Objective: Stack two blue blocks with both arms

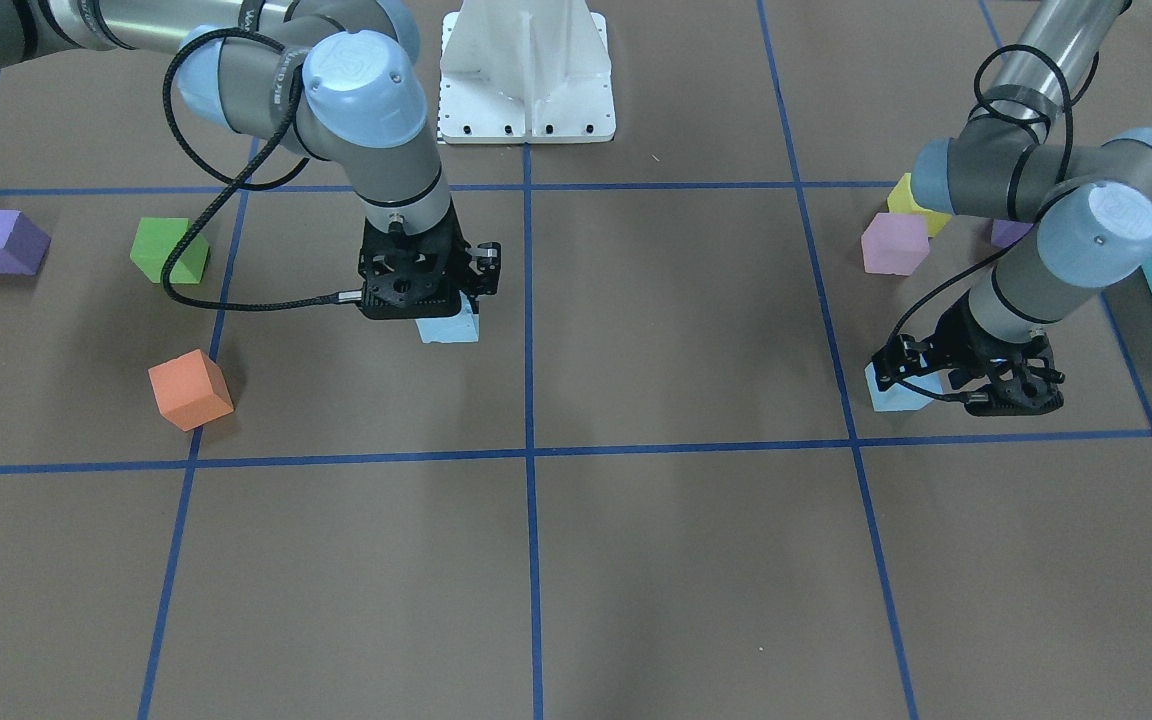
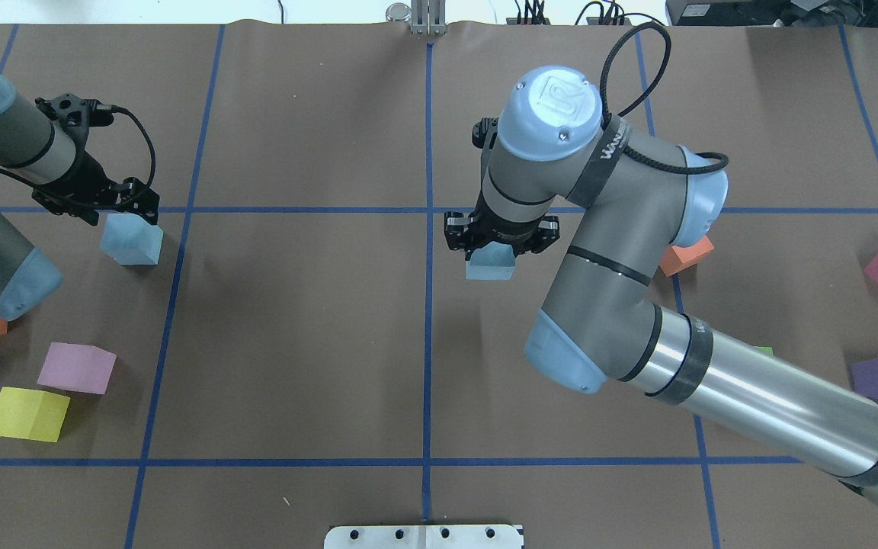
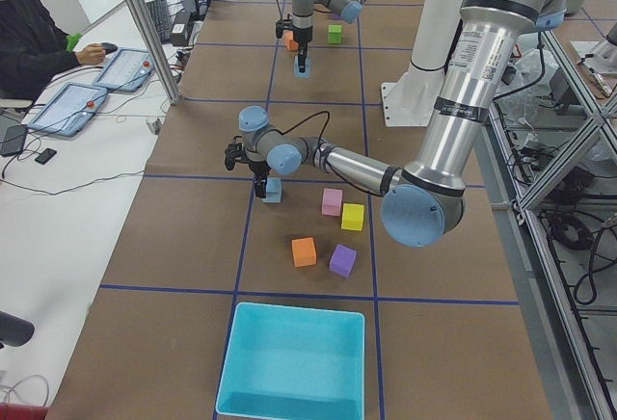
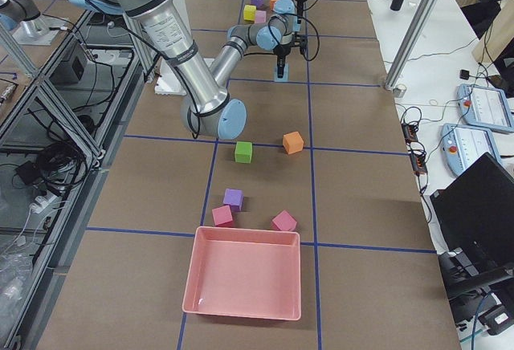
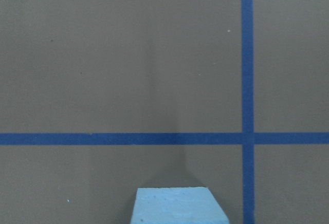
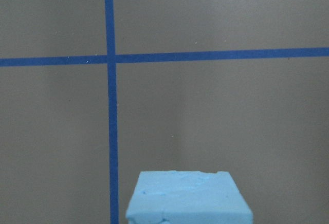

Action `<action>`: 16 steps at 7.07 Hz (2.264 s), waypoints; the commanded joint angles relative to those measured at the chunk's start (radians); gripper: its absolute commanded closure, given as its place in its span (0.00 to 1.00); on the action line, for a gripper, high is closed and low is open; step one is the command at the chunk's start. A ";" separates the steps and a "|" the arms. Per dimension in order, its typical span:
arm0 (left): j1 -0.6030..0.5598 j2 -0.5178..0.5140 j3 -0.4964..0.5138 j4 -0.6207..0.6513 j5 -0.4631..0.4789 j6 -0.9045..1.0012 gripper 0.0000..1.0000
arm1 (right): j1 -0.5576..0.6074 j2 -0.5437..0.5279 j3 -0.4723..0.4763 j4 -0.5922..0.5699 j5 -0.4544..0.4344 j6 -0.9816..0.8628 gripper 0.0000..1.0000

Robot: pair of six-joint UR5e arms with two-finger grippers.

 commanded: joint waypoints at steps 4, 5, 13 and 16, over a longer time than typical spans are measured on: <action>0.017 -0.003 0.029 -0.011 0.002 -0.003 0.03 | -0.080 0.016 -0.105 0.128 -0.086 0.064 0.42; 0.022 -0.003 0.029 -0.012 0.002 -0.005 0.03 | -0.081 0.037 -0.125 0.128 -0.087 0.080 0.42; 0.039 -0.006 0.027 -0.020 0.023 -0.034 0.29 | -0.080 0.108 -0.268 0.243 -0.120 0.108 0.00; 0.039 -0.010 0.021 -0.020 0.023 -0.054 0.44 | 0.001 0.110 -0.212 0.225 -0.010 0.100 0.00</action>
